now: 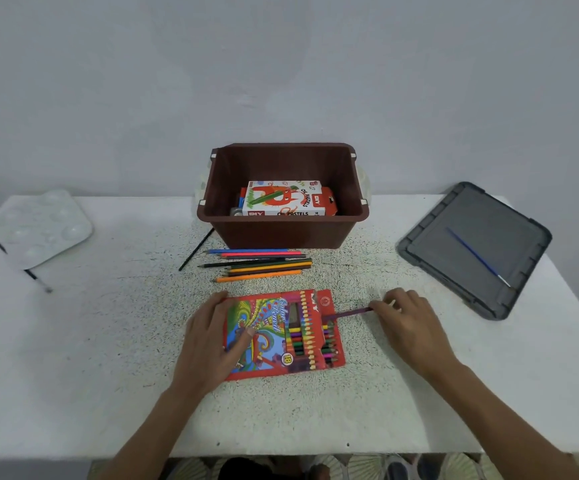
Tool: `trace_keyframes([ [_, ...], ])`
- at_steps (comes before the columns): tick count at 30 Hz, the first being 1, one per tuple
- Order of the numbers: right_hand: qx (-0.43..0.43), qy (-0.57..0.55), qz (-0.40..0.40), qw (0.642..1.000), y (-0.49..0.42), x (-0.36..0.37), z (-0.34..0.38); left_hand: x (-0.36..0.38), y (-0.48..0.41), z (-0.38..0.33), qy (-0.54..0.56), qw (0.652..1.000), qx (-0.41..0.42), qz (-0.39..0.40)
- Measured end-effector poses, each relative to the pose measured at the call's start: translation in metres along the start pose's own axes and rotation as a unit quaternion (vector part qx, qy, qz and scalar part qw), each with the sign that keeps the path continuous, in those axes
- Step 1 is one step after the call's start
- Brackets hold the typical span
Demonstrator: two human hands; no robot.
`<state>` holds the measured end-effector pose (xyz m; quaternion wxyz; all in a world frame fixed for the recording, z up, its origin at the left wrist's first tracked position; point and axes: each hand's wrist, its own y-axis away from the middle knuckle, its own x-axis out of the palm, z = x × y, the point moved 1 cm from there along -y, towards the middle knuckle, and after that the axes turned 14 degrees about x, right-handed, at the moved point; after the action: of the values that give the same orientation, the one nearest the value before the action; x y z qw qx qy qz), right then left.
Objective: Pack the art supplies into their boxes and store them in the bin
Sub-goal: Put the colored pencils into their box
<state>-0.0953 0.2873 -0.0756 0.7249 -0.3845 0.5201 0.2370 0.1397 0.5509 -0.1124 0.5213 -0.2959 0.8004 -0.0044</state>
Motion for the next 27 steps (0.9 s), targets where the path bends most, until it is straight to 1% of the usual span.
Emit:
trace_keyframes([
  [4, -0.018, -0.064, 0.029, 0.997, 0.001, 0.011, 0.041, 0.001, 0.000, 0.002, -0.016, 1.000, 0.006, -0.009],
  [8, 0.001, -0.121, 0.062, 0.991, 0.005, 0.024, 0.069, 0.002, 0.002, 0.004, -0.027, 0.999, 0.021, -0.008],
  [11, 0.045, -0.193, 0.062, 0.978, 0.008, 0.031, 0.070, 0.002, 0.001, 0.005, -0.027, 0.999, 0.017, -0.012],
  [14, 0.067, -0.224, 0.069, 0.970, 0.012, 0.037, 0.065, 0.003, -0.001, 0.007, -0.026, 0.999, 0.008, -0.026],
  [18, 0.087, -0.260, 0.081, 0.958, 0.015, 0.035, 0.064, 0.000, -0.012, 0.014, -0.001, 0.998, -0.025, -0.064],
  [21, 0.088, -0.263, 0.088, 0.957, 0.016, 0.034, 0.064, -0.003, -0.030, 0.015, -0.024, 0.995, -0.048, -0.087],
  [23, 0.084, -0.263, 0.090, 0.957, 0.015, 0.034, 0.062, -0.006, -0.042, 0.014, -0.063, 0.994, -0.038, -0.075],
  [25, 0.081, -0.263, 0.089, 0.957, 0.015, 0.034, 0.061, -0.009, -0.052, 0.014, -0.106, 0.993, -0.029, -0.043],
  [27, 0.083, -0.264, 0.088, 0.957, 0.015, 0.034, 0.062, -0.012, -0.058, 0.015, -0.126, 0.991, -0.032, -0.024],
])
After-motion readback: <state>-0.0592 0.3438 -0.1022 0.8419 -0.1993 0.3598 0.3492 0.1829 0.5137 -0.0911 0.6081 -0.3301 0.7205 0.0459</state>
